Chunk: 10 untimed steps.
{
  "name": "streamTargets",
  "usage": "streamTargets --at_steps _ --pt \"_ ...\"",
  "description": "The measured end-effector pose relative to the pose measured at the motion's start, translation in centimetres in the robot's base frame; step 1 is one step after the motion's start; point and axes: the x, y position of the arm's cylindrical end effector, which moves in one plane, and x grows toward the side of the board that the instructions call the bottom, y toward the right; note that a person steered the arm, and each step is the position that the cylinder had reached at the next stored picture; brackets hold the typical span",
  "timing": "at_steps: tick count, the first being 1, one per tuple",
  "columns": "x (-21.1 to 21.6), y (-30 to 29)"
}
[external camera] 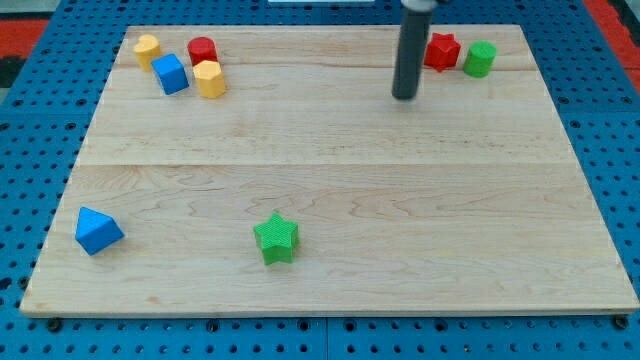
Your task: Push the green star towards the group of blocks
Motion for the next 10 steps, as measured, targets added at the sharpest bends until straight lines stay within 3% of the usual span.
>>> streamTargets --at_steps 1,2,3,5,6,7,8,10 --pt "8.6 3.7" --pt "20.6 1.7" --pt "24.4 -5.1" --pt "17.5 -17.7" --pt "14.0 -18.6" --pt "16.2 -20.0" --pt "15.5 -24.1" --pt "6.4 -30.1"
